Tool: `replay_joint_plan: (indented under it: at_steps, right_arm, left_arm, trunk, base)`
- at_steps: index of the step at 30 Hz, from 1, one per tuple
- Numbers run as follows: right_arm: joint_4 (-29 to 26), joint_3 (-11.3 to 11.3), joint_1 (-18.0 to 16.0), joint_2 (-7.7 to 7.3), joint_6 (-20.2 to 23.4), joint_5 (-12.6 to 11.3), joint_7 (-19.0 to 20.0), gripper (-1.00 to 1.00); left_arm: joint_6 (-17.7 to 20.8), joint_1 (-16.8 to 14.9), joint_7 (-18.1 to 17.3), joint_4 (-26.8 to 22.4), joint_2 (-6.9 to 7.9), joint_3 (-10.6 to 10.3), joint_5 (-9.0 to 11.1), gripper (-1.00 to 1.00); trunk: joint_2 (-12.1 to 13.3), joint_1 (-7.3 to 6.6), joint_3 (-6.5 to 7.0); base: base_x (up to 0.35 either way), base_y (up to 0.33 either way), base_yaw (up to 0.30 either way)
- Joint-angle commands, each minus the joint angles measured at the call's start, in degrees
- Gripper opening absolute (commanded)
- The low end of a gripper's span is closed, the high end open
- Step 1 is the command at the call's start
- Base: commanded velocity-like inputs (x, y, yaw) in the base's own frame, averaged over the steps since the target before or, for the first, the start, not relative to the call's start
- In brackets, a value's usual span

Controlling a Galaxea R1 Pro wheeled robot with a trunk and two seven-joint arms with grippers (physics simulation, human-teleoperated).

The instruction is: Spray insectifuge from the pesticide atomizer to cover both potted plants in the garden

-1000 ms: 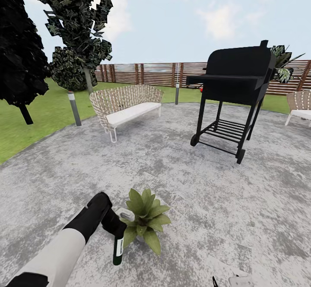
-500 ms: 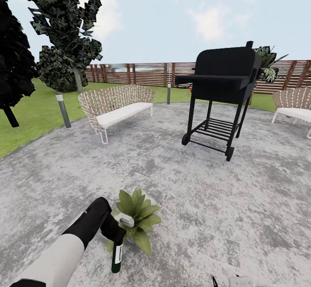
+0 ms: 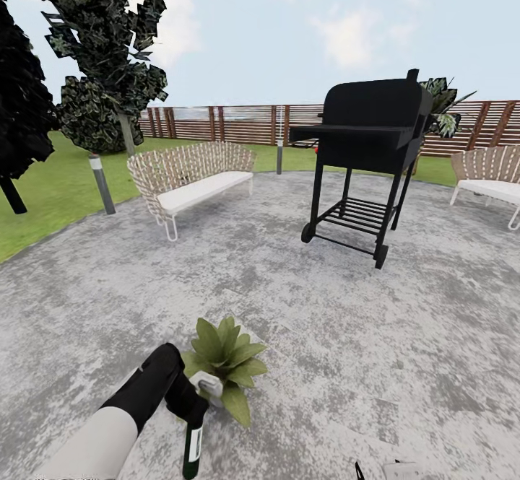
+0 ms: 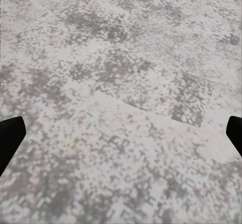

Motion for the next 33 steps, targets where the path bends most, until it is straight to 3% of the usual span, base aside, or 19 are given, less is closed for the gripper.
replay_joint_plan:
  at_steps: [1, 15, 24, 33]
  right_arm:
    - [0.1, -0.4, 0.0, 0.02, -0.2, 0.6, -0.1, 1.0]
    - [0.1, -0.3, 0.0, 0.02, -0.2, 0.7, -0.1, 1.0]
    - [0.1, -0.3, 0.0, 0.01, -0.2, 0.7, -0.1, 1.0]
    - [0.1, -0.3, 0.0, -0.02, -0.2, 0.7, -0.1, 1.0]
  left_arm:
    - [0.3, -0.2, -0.6, -0.1, -0.01, 0.0, -0.6, -1.0]
    - [-0.3, -0.5, -0.7, 0.2, -0.34, -0.5, -0.1, -1.0]
    - [-0.7, 3.0, -0.5, 0.2, -0.77, -0.3, -0.1, -1.0]
    - [-0.6, 3.5, -0.1, 0.2, -1.24, 0.1, 0.2, -1.0]
  trunk:
    - [0.0, -0.01, -0.06]
    - [0.0, -0.01, -0.06]
    - [0.0, -0.01, -0.06]
    - [0.0, -0.01, -0.06]
  base:
    - [0.0, 0.0, 0.0]
    - [0.0, 0.0, 0.0]
    - [0.0, 0.0, 0.0]
    - [0.0, 0.0, 0.0]
